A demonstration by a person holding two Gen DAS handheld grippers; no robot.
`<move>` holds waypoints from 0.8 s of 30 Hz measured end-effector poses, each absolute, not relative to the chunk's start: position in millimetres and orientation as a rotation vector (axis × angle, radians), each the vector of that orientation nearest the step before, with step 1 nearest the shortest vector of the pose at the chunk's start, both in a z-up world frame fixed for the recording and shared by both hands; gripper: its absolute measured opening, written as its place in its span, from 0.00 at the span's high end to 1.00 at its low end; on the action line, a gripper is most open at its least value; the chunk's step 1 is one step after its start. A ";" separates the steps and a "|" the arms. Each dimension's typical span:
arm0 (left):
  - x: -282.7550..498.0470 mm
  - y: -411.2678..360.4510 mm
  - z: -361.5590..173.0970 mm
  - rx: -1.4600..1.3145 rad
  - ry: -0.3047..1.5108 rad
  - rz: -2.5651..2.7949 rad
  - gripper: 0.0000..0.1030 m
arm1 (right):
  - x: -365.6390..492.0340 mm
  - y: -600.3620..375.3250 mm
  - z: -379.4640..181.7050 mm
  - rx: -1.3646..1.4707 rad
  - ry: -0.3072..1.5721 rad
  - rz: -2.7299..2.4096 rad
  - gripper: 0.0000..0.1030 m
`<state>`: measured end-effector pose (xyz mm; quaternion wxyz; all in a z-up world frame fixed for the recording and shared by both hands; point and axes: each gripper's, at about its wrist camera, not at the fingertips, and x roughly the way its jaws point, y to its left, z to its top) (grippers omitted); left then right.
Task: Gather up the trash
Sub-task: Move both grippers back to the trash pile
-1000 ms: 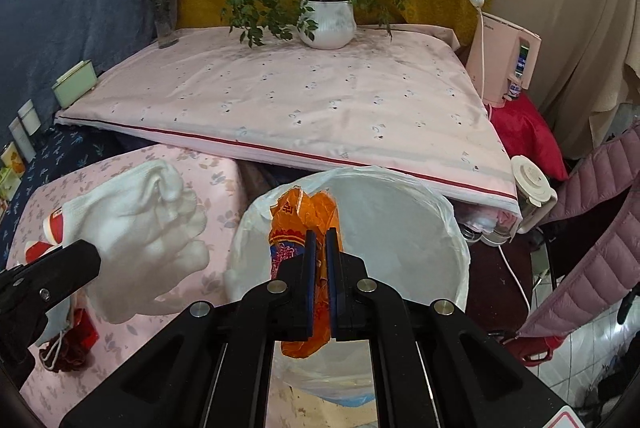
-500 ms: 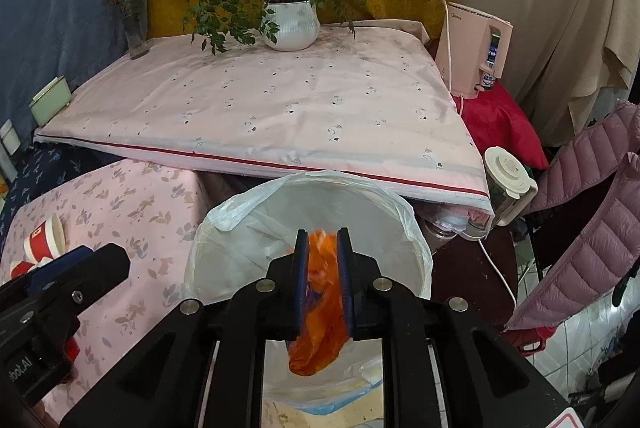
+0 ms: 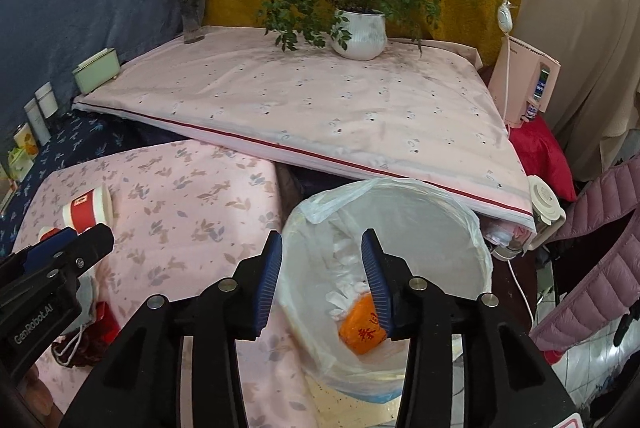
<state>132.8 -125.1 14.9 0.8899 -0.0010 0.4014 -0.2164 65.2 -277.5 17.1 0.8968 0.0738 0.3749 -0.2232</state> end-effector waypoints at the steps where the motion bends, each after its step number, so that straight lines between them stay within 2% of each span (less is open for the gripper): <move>1: 133.9 -115.6 13.8 -0.004 0.835 -0.429 0.53 | 67.1 -269.5 17.6 0.148 0.778 -0.446 0.60; 7: 140.6 -62.3 4.8 -0.028 0.859 -0.321 0.51 | 77.7 -218.8 18.7 0.124 0.783 -0.360 0.55; 20: 142.7 23.3 -7.9 -0.024 0.870 -0.171 0.43 | 93.1 -129.5 -0.1 0.099 0.846 -0.223 0.53; 24: 142.3 43.5 -11.5 -0.038 0.877 -0.142 0.36 | 98.0 -108.4 -7.4 0.097 0.869 -0.189 0.53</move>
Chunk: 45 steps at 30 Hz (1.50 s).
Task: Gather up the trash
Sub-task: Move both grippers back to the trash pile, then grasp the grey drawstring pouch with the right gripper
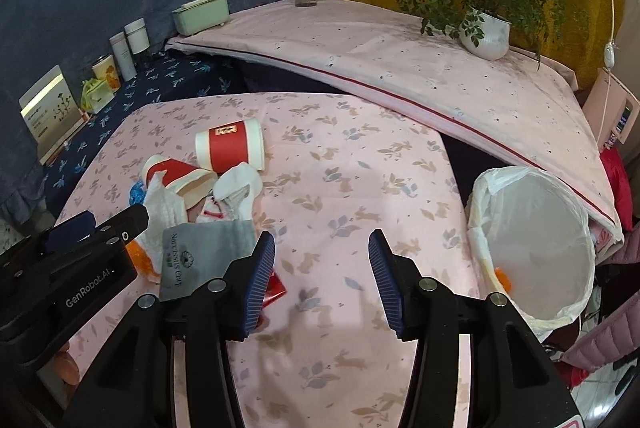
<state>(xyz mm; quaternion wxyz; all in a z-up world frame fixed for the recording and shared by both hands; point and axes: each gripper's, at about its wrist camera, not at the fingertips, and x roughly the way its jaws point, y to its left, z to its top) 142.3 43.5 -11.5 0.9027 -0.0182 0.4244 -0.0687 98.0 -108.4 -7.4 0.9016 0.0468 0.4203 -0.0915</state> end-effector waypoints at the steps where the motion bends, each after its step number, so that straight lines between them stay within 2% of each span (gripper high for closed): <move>1: 141.9 48.7 -12.4 -0.037 0.878 -0.135 0.36 | 98.7 -104.1 -10.0 0.097 0.876 -0.181 0.53; 5: 141.2 66.3 -18.0 -0.030 0.878 -0.103 0.31 | 101.7 -88.1 -21.3 0.095 0.907 -0.154 0.50; 12: 142.6 99.7 -34.5 -0.062 0.919 -0.050 0.31 | 100.9 -69.6 -29.4 0.121 0.928 -0.112 0.50; 18: 141.4 124.7 -44.6 -0.091 0.946 -0.011 0.31 | 106.1 -41.3 -39.0 0.086 0.956 -0.047 0.44; 21: 140.7 136.5 -48.0 -0.098 0.951 0.013 0.26 | 110.5 -27.6 -49.6 0.074 0.983 -0.019 0.44; 28: 140.1 153.8 -52.4 -0.106 0.958 0.035 0.25 | 124.6 -13.1 -70.8 0.043 1.018 -0.028 0.44; 30: 140.1 155.1 -53.2 -0.108 0.961 0.034 0.25 | 127.3 -14.9 -73.5 0.034 1.022 -0.040 0.55; 31: 139.5 155.0 -53.5 -0.110 0.963 0.031 0.25 | 128.4 -17.0 -75.0 0.033 1.032 -0.041 0.76; 32: 139.1 154.3 -53.5 -0.109 0.963 0.026 0.25 | 129.1 -19.6 -75.3 0.040 1.039 -0.043 0.89; 45: 117.7 91.2 -52.1 -0.082 0.988 -0.164 0.25 | 103.3 -95.8 -26.7 0.152 0.910 -0.165 0.92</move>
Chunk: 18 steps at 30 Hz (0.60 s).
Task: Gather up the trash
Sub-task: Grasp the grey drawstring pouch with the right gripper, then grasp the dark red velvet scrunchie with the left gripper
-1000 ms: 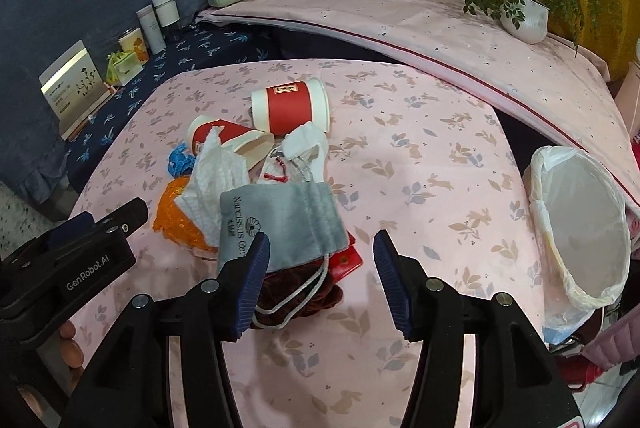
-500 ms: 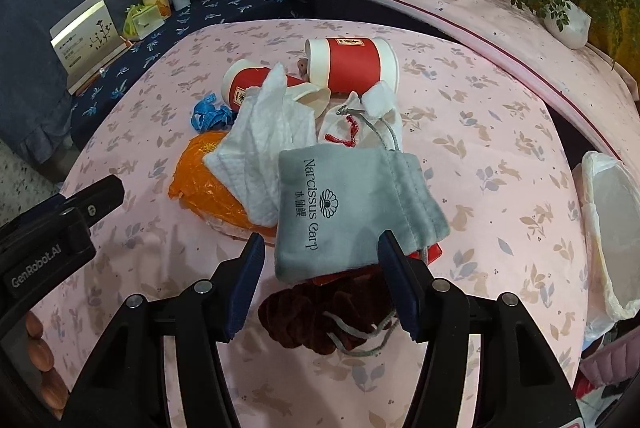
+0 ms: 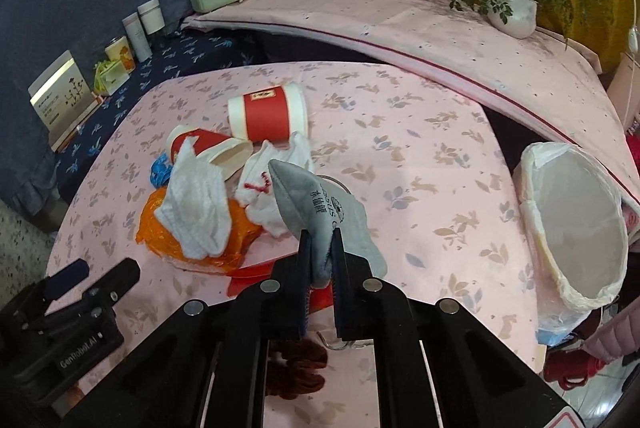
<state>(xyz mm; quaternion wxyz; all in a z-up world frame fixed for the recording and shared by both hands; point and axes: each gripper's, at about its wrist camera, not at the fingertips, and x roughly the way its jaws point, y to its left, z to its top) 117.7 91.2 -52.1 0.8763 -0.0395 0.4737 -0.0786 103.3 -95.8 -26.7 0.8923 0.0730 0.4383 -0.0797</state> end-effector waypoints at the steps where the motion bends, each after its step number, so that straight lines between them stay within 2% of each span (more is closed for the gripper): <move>1: 115.5 84.2 -53.1 -0.076 0.994 -0.183 0.25 | 100.7 -102.0 -23.9 0.160 0.902 -0.175 0.92; 9: 96.7 34.8 -77.3 -0.024 1.085 -0.283 0.26 | 78.9 -140.7 -5.6 0.212 0.849 -0.229 0.92; 11: 93.7 27.8 -86.2 -0.011 1.109 -0.292 0.30 | 74.7 -145.4 -4.3 0.219 0.844 -0.231 0.92; 13: 90.7 22.5 -95.5 0.001 1.136 -0.297 0.39 | 70.5 -147.6 -4.9 0.223 0.844 -0.230 0.92; 17: 85.7 17.6 -108.4 0.012 1.167 -0.300 0.52 | 63.9 -152.6 -8.8 0.234 0.848 -0.226 0.92; 18: 84.7 17.0 -108.9 0.012 1.165 -0.301 0.59 | 62.6 -153.8 -9.9 0.237 0.849 -0.225 0.92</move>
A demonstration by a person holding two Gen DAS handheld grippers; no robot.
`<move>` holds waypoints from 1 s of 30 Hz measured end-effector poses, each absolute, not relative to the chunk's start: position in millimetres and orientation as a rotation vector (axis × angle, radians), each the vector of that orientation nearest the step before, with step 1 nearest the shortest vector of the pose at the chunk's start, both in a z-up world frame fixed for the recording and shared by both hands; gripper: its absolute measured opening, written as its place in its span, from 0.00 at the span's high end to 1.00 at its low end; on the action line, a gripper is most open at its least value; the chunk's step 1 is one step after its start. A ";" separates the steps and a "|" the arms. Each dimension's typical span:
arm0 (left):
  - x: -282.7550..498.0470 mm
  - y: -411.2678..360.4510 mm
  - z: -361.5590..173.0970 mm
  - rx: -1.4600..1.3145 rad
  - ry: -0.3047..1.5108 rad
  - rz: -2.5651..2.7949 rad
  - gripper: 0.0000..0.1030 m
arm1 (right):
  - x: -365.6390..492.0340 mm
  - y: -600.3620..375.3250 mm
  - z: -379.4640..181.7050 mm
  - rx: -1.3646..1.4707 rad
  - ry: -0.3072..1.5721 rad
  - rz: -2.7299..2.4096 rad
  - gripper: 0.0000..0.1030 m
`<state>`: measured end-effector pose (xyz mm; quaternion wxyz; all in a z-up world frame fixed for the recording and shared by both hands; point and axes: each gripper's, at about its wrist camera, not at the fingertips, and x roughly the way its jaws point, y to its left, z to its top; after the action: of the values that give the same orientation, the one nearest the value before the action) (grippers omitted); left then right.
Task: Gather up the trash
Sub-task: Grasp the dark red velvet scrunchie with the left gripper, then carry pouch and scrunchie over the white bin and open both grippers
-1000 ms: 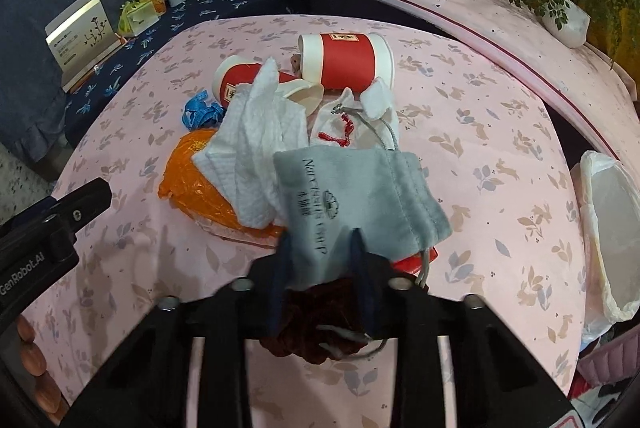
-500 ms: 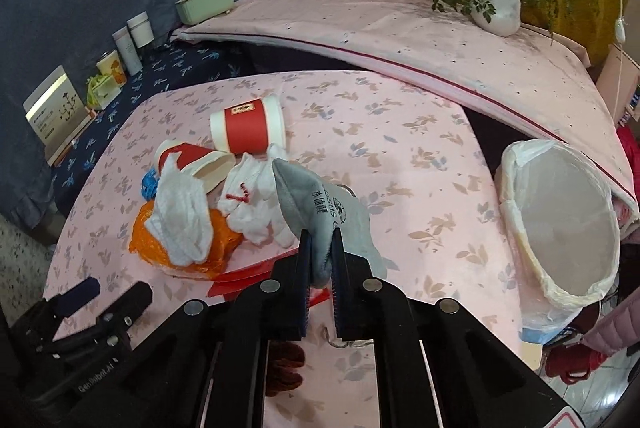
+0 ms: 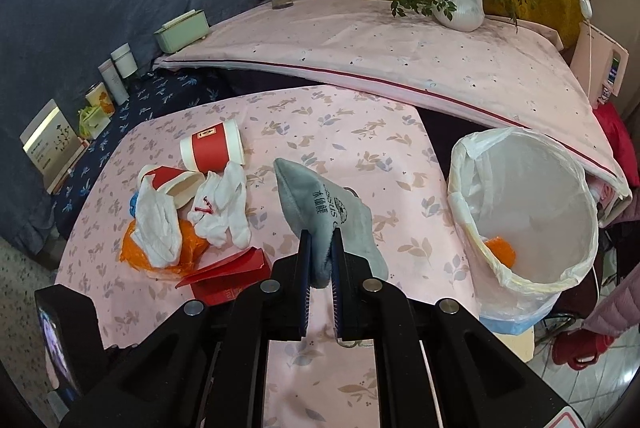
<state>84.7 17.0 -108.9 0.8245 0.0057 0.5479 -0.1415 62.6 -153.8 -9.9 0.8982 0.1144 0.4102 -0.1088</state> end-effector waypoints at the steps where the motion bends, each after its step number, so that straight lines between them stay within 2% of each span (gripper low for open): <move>1: 83.5 15.7 -108.2 0.015 1.161 -0.305 0.70 | 61.2 -154.7 -10.8 0.241 0.851 -0.224 0.92; 4: 81.2 11.4 -102.5 0.017 1.159 -0.320 0.86 | 57.4 -157.3 -12.4 0.246 0.852 -0.219 0.92; 16: 65.8 -28.5 -47.1 0.030 1.049 -0.419 0.88 | 40.7 -188.7 -1.2 0.268 0.809 -0.244 0.92; 30: 89.5 -134.6 11.9 -0.001 0.943 -0.590 0.88 | 33.4 -275.4 15.0 0.257 0.768 -0.362 0.92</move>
<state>89.5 -134.6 11.9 0.8493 -0.0005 0.4476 -0.2799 33.4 -275.4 15.0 0.9033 0.1243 0.3714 -0.1752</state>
